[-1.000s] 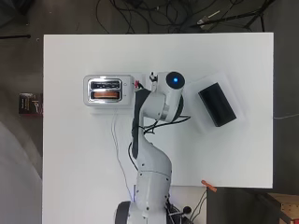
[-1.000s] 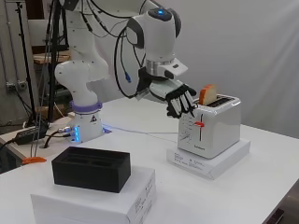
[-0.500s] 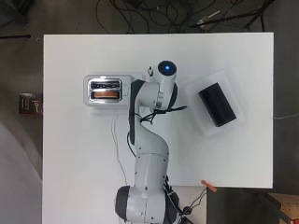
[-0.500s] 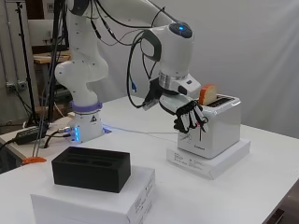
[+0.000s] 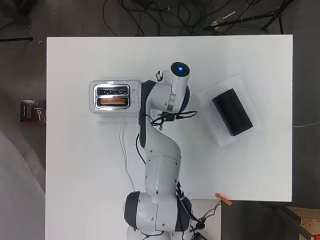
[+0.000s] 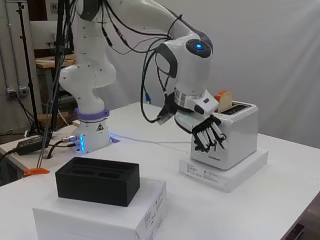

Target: Teleoperate dual arm-hand system to toast a bread

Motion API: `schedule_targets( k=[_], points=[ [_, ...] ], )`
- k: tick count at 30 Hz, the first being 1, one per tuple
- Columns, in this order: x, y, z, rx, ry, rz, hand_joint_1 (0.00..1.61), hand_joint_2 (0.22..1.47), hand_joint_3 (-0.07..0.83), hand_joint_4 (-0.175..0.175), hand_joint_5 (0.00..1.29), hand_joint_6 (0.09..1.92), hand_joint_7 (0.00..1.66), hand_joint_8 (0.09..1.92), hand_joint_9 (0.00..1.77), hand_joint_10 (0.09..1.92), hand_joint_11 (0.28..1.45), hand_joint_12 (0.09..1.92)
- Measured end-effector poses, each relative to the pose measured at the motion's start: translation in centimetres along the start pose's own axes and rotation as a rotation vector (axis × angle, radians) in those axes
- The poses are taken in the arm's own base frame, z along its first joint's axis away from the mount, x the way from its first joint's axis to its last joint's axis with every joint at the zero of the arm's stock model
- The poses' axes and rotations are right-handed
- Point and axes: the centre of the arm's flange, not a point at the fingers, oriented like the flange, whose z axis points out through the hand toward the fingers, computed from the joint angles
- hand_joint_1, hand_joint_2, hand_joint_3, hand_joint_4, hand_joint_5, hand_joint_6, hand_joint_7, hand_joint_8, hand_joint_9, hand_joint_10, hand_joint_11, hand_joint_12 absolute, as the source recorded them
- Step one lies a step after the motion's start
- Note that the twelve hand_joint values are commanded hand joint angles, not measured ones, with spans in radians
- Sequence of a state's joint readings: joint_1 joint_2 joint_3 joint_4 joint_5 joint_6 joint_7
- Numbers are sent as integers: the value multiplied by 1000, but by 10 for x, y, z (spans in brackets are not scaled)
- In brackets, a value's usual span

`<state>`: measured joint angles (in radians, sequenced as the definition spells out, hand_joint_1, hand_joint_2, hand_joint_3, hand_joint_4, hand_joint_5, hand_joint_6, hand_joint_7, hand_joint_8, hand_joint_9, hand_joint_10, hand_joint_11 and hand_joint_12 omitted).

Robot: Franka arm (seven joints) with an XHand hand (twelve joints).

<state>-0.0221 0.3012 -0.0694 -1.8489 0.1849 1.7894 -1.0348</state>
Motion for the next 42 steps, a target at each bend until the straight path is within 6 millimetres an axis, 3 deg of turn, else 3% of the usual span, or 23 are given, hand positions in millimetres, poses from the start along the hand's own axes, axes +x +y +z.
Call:
schedule_targets(
  k=[2, 3, 4, 6, 10, 12, 14, 16, 18, 19, 22, 26, 34, 39, 42],
  points=[
    [-4, 2, -5, -13, -5, 24, 14, 1088, 0, 26, 547, 87, 761, 740, 769, 929, 570, 600],
    [-6, 4, -5, -14, -8, 30, 8, 1079, 0, 39, 551, 87, 739, 419, 742, 565, 561, 327],
    [-9, 6, -4, -9, -5, 38, 6, 1070, 0, 51, 557, 87, 692, 217, 707, 310, 543, 166],
    [-13, 9, 1, 10, 4, 42, 9, 1057, -2, 65, 565, 87, 565, 87, 621, 87, 504, 87],
    [-16, 16, 9, 42, 4, 37, 71, 1070, 5, 76, 574, 87, 416, 87, 456, 87, 452, 87],
    [-17, 18, 12, 77, 12, 46, 173, 1100, 5, 70, 581, 87, 428, 87, 492, 87, 482, 87],
    [-17, 16, 17, 112, 27, 48, 206, 1110, 3, 44, 503, 87, 426, 87, 529, 87, 495, 87],
    [-21, 14, 28, 123, 22, 47, 184, 1098, 0, 6, 345, 87, 380, 87, 585, 87, 516, 87],
    [-28, 11, 46, 114, -16, 50, 159, 1084, -1, -39, 262, 87, 547, 87, 869, 87, 616, 87],
    [-32, 10, 58, 104, -47, 55, 151, 1066, -6, -53, 236, 87, 548, 87, 941, 87, 634, 87],
    [-33, 9, 79, 54, -100, 87, 126, 976, -13, -25, 155, 87, 198, 87, 398, 87, 453, 87],
    [-31, 12, 91, 21, -143, 148, 119, 983, 2, -12, 143, 87, 167, 87, 301, 87, 437, 87],
    [-35, 8, 61, -5, -117, 77, 82, 1029, 12, -26, 135, 87, 192, 87, 318, 87, 431, 87],
    [-49, 1, 25, -56, -71, 47, 91, 1067, 14, -33, 149, 87, 212, 87, 338, 87, 425, 87],
    [-56, -11, 1, -74, -31, 35, 119, 1094, 6, -32, 224, 87, 281, 87, 427, 87, 433, 87]
  ],
)
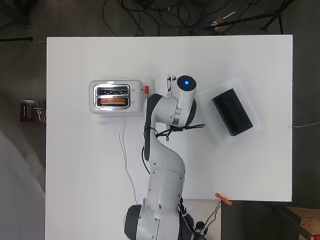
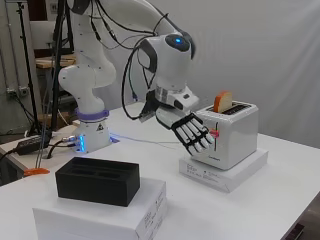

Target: Teleoperate dual arm-hand system to toast a bread

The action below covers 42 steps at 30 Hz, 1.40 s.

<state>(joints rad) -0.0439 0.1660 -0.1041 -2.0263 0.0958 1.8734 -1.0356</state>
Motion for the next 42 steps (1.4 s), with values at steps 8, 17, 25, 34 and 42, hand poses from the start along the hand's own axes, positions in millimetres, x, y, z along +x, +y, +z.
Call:
schedule_targets(
  k=[8, 17, 25, 34, 42],
  points=[
    [25, 7, -35, -32, 37, -50, 118, 1120, 2, -22, 347, 87, 390, 87, 589, 87, 482, 87],
    [57, 39, 3, 17, -11, -73, 114, 1078, -11, -45, 188, 87, 288, 87, 503, 87, 463, 87],
    [67, 41, 16, 40, -16, -94, 122, 1043, -10, -41, 176, 87, 285, 87, 549, 87, 463, 87],
    [60, 45, -5, 78, 35, -163, 131, 1047, 0, -64, 195, 87, 363, 87, 822, 87, 578, 87],
    [50, 47, 17, 120, 40, -142, 206, 1102, 7, -84, 187, 87, 538, 87, 1048, 87, 736, 87]
  ],
)
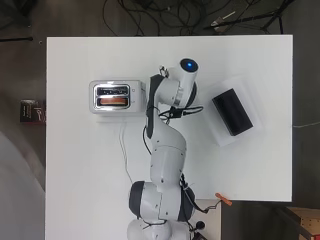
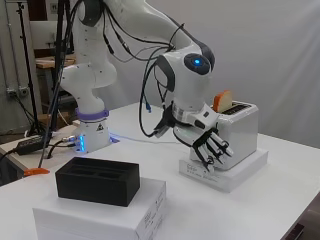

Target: Teleoperate dual arm-hand system to toast a bread

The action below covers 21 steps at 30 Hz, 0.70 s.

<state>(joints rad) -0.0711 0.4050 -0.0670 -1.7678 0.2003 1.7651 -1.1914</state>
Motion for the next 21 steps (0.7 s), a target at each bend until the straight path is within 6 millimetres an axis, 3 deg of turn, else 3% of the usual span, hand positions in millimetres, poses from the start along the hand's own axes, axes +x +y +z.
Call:
schedule_targets(
  k=[4, 6, 8, 10, 14, 18, 21],
  points=[
    [-1, -1, 9, -9, -10, 13, 224, 1138, 2, -103, 177, 87, 659, 87, 1077, 87, 762, 87],
    [-4, -2, 18, -9, -38, 28, 202, 1128, -3, -107, 167, 87, 657, 87, 1026, 87, 719, 87],
    [-5, -2, 24, -13, -49, 64, 156, 1076, -18, -49, 146, 87, 351, 87, 551, 87, 511, 87],
    [-6, -1, 31, -21, -52, 89, 131, 1047, -22, -16, 125, 87, 219, 87, 343, 87, 423, 87],
    [-12, -5, 56, -3, -73, 118, 129, 1044, -10, -3, 111, 87, 212, 87, 314, 87, 408, 87],
    [-6, -9, 61, -13, -97, 120, 156, 1054, -2, -5, 115, 87, 252, 87, 379, 87, 421, 87],
    [-8, -12, 76, 0, -125, 108, 178, 1033, -8, -10, 119, 87, 274, 87, 413, 87, 428, 87]
  ],
)
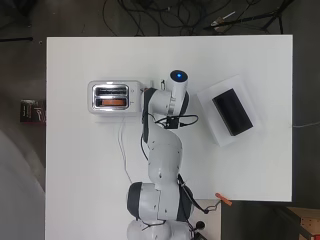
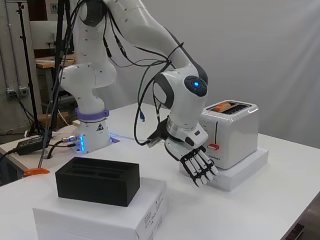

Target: Teleoperate dual arm-hand system to toast a bread

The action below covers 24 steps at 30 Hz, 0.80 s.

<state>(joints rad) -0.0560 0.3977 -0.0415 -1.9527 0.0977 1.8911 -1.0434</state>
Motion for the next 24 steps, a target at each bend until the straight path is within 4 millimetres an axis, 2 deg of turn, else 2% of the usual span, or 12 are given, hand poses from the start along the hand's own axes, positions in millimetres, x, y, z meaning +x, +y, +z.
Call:
schedule_targets(
  k=[1, 3, 5, 7, 8, 11, 15, 19, 21, 24],
  points=[
    [-1, 0, 4, 3, -4, -3, 165, 1031, -7, -11, 118, 87, 272, 87, 413, 87, 429, 87],
    [-8, 1, -3, 6, 23, 5, 138, 1044, 0, -9, 128, 87, 267, 87, 405, 87, 423, 87],
    [-14, -1, -24, 22, 95, -2, 159, 1058, 5, -1, 166, 87, 273, 87, 400, 87, 420, 87],
    [-18, -5, -51, 34, 200, -52, 163, 1082, 3, -17, 220, 87, 491, 87, 670, 87, 504, 87],
    [-17, -10, -64, 31, 251, -92, 158, 1081, -1, -22, 230, 87, 510, 87, 700, 87, 511, 87],
    [-14, -28, -96, -12, 332, -201, 151, 1045, -15, -29, 233, 87, 462, 87, 611, 87, 481, 87],
    [-27, -71, -160, -158, 293, -208, 149, 1014, -13, -30, 204, 87, 309, 87, 448, 87, 436, 87],
    [-56, -134, -223, -336, 277, -147, 156, 1036, 1, -33, 177, 87, 281, 87, 421, 87, 421, 87],
    [-70, -159, -240, -414, 255, -147, 160, 1048, 6, -35, 156, 87, 278, 87, 423, 87, 419, 87],
    [-80, -176, -240, -453, 224, -143, 115, 1075, 14, -34, 135, 87, 265, 87, 404, 87, 405, 87]
  ],
)
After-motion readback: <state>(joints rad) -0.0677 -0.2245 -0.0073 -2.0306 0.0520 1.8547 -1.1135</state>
